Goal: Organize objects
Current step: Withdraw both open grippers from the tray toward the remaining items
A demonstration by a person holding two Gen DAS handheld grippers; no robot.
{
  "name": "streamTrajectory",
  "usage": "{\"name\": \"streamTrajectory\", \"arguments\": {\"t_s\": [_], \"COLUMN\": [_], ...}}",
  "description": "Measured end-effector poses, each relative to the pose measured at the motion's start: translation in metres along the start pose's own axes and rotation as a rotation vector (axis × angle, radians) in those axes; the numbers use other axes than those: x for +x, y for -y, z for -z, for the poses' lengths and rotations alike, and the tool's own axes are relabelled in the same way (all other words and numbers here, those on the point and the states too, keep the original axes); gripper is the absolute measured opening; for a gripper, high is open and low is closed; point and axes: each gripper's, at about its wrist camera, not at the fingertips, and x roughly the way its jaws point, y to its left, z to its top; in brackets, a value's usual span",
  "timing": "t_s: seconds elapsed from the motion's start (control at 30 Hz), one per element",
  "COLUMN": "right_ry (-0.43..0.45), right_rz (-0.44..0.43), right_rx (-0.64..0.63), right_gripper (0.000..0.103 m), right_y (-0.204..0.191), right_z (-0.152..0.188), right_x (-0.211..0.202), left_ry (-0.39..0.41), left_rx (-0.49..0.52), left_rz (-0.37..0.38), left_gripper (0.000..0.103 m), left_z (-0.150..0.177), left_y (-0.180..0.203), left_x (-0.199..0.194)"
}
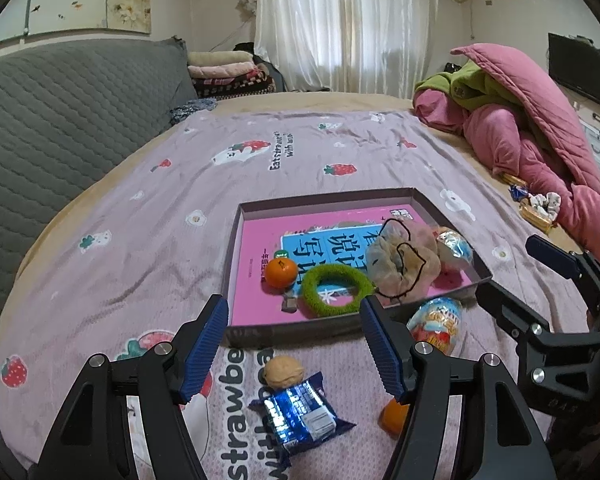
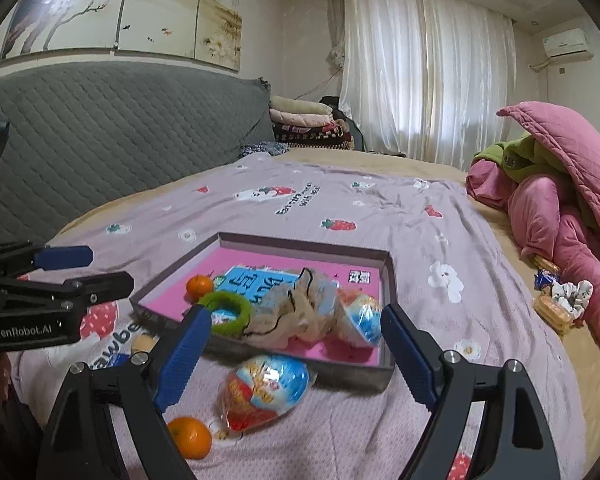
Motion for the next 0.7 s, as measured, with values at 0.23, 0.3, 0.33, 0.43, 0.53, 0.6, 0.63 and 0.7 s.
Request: {"name": "streamTrajectory", "arguments": {"t_s": [0.23,0.3,0.33,0.43,0.53,0.6,0.63,0.7], "right_ry": [-0.004,-0.012,-0.015,-0.022,-0.022,-0.023,-0.024,-0.026], "right_rz": [0.006,0.004,0.007,0.005,0.006,0.009,0.01,0.014], "right_rx": [-0.009,-0.009,-0.011,-0.011,-0.009,-0.009,-0.008,-0.008], "right_gripper": [0.086,0.086,0.086,0.086,0.086,0.086,0.086,0.086], "right_y": [-0.004,-0.005,-0.006,-0.007,-0.008,-0.008,-0.009,-0.009], "right_z": [0.01,0.013,0.014,0.018,0.021,0.022,0.023,0.025], "right_x": [-0.006,-0.006,-0.006,-0.008,-0.01,-0.011,-0.012,-0.014], "left_ry": [-0.009,-0.008,-0.008,-0.01,-0.008,-0.006,-0.006,-0.007], "left_rx": [0.003,0.008,0.007,0.004,0.008,0.009,0.008,0.011], "left_rz": [0.005,0.004,0.004,0.005,0.006,0.007,0.009,0.012], "left_gripper": [0.07,0.07,0.07,0.07,0.07,0.07,0.07,0.07], "left_z": [0.01,0.012,0.013,0.015,0.017,0.018,0.018,0.02], "left_y": [0.002,0.002,0.002,0.002,0.003,0.003,0.003,0.002], "left_x": [-0.003,-0.003,-0.004,-0.005,-0.007,-0.009,-0.01,-0.011]}}
